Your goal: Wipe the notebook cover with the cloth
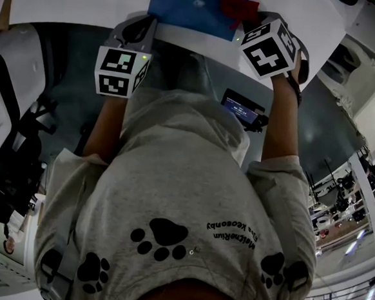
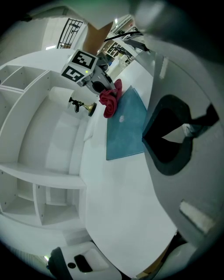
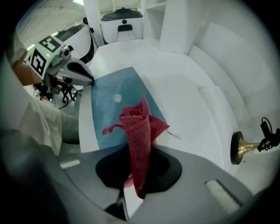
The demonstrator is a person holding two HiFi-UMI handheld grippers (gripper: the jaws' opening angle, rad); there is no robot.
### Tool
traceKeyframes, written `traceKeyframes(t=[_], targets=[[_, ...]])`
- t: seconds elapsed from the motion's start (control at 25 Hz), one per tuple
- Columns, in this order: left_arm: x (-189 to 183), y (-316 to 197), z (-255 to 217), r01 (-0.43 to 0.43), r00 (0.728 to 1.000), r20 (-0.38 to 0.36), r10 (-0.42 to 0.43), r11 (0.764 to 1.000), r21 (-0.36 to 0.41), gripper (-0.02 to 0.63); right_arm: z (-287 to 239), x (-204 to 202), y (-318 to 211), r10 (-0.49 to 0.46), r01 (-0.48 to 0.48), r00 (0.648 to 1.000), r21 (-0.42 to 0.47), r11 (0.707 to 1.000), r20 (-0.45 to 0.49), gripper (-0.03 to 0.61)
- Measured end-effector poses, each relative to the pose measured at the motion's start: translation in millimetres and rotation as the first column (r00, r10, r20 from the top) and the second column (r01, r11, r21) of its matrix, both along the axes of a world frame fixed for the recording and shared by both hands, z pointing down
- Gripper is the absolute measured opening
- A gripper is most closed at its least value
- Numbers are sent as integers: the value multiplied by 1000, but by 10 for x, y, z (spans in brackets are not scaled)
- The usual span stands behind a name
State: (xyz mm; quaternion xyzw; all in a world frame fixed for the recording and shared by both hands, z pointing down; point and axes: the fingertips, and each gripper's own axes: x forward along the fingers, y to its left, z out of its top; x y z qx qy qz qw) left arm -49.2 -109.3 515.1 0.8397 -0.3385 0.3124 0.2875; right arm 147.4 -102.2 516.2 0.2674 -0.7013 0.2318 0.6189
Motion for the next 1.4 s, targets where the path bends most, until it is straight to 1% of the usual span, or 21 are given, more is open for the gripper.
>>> traceKeyframes(t=[0.12,0.24,0.44,0.68,0.84,1.04,1.2,1.4], targets=[[16,-9,4,-5,1000,-3,5,1000,3,0,-179,-80,-49,24,-25,999,42,999,39,44],[27,-8,5,-5,1000,-5,5,1000,1,0,-402,-278,-106,-1,-8,996,95,995,90,44],[42,-12,1,-12,1000,-9,12,1000,2,0,-604,-744,-144,-93,70,981,140,988,168,44],[60,-11,10,-12,1000,-15,12,1000,6,0,-457,-1398,-119,-213,188,946,122,974,244,44],[51,-14,12,-12,1000,-11,12,1000,7,0,-281,-1630,-117,-266,249,935,102,963,234,44],[24,-13,13,-7,1000,-9,7,1000,14,0,-48,-1753,-80,-318,313,930,59,948,186,44],[10,-21,7,-7,1000,-7,7,1000,16,0,15,-1793,-68,-333,333,929,25,943,164,44],[43,-20,3,-4,1000,-18,4,1000,7,0,21,-1728,-50,-328,329,930,20,944,165,43]])
